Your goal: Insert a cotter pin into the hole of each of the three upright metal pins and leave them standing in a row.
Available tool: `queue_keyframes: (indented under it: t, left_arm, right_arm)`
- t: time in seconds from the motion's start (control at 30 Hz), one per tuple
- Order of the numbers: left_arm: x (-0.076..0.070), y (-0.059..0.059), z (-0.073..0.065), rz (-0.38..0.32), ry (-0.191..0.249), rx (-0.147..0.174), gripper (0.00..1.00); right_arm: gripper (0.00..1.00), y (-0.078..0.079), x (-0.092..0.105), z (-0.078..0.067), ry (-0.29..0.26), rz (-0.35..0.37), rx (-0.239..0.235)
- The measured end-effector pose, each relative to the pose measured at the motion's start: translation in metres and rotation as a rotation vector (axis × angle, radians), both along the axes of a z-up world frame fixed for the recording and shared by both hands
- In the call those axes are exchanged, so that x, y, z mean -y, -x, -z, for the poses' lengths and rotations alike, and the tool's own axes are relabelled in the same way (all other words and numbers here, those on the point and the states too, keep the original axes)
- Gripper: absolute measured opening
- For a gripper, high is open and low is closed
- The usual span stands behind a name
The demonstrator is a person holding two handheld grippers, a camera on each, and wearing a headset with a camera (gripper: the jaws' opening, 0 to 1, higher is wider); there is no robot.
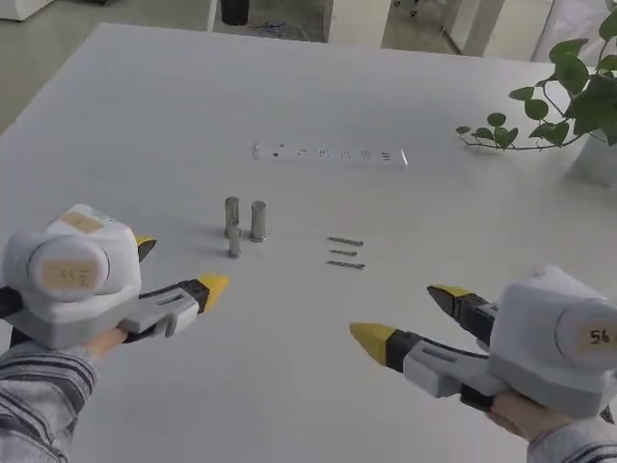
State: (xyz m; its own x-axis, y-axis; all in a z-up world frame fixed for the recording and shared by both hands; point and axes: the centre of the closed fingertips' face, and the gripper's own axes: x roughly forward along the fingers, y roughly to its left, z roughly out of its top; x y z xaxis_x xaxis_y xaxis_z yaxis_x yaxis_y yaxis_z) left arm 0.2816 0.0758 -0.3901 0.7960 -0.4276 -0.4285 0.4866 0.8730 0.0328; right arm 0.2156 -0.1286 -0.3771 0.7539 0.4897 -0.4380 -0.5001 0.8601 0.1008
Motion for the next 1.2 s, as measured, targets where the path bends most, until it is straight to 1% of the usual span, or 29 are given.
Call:
queue_keyframes:
  t: [0.07,0.1,0.13,0.17,0.27,0.33,0.4,0.47,0.5,0.57,0.63,0.7,0.77,0.87,0.93,1.03,1.2]
  left_arm:
    - [0.002,-0.005,0.002,0.003,0.004,0.002,0.52]
    - [0.005,-0.012,0.005,0.014,0.000,0.000,0.50]
    - [0.005,-0.017,0.008,0.012,-0.016,0.002,0.48]
    - [0.005,-0.021,0.010,0.010,-0.023,0.007,0.47]
    - [0.006,-0.032,0.017,0.011,-0.019,-0.001,0.45]
    - [0.008,-0.038,0.022,0.014,-0.014,-0.012,0.42]
    - [0.011,-0.045,0.029,0.026,-0.038,-0.011,0.39]
    - [0.013,-0.050,0.033,0.031,-0.045,-0.011,0.36]
    - [0.014,-0.054,0.036,0.029,-0.041,-0.014,0.35]
    - [0.018,-0.060,0.039,0.029,-0.016,-0.014,0.32]
    - [0.022,-0.066,0.044,0.033,-0.017,-0.015,0.30]
    - [0.024,-0.073,0.047,0.038,-0.024,-0.009,0.29]
    - [0.026,-0.077,0.050,0.050,-0.022,-0.008,0.26]
    - [0.029,-0.086,0.057,0.072,-0.046,-0.011,0.24]
    - [0.031,-0.091,0.061,0.086,-0.061,-0.010,0.21]
    - [0.034,-0.095,0.066,0.097,-0.075,-0.018,0.19]
    - [0.037,-0.100,0.074,0.122,-0.089,-0.031,0.15]
  right_arm:
    - [0.63,-0.001,0.001,0.001,0.006,0.001,0.001]
    - [0.63,-0.002,0.002,0.002,0.013,0.003,0.005]
    - [0.63,-0.004,0.002,0.003,0.006,0.003,0.000]
    - [0.63,-0.004,0.001,0.003,-0.002,0.004,-0.003]
    - [0.63,-0.007,0.000,0.004,-0.016,0.000,-0.013]
    - [0.63,-0.008,-0.001,0.005,-0.006,-0.006,-0.013]
    - [0.63,-0.011,-0.002,0.005,0.007,-0.013,-0.009]
    - [0.63,-0.012,-0.002,0.005,0.006,-0.014,-0.009]
    - [0.62,-0.013,-0.003,0.006,0.001,-0.017,-0.012]
    - [0.62,-0.015,-0.003,0.007,-0.002,-0.016,-0.012]
    - [0.62,-0.017,-0.004,0.010,0.000,-0.016,-0.018]
    - [0.62,-0.018,-0.004,0.013,0.005,-0.020,-0.025]
    - [0.62,-0.019,-0.005,0.015,0.016,-0.024,-0.024]
    - [0.62,-0.021,-0.005,0.017,0.039,-0.030,-0.019]
    - [0.61,-0.022,-0.005,0.019,0.031,-0.028,-0.029]
    - [0.61,-0.023,-0.005,0.022,0.022,-0.022,-0.037]
    - [0.61,-0.023,-0.003,0.025,0.032,-0.012,-0.041]
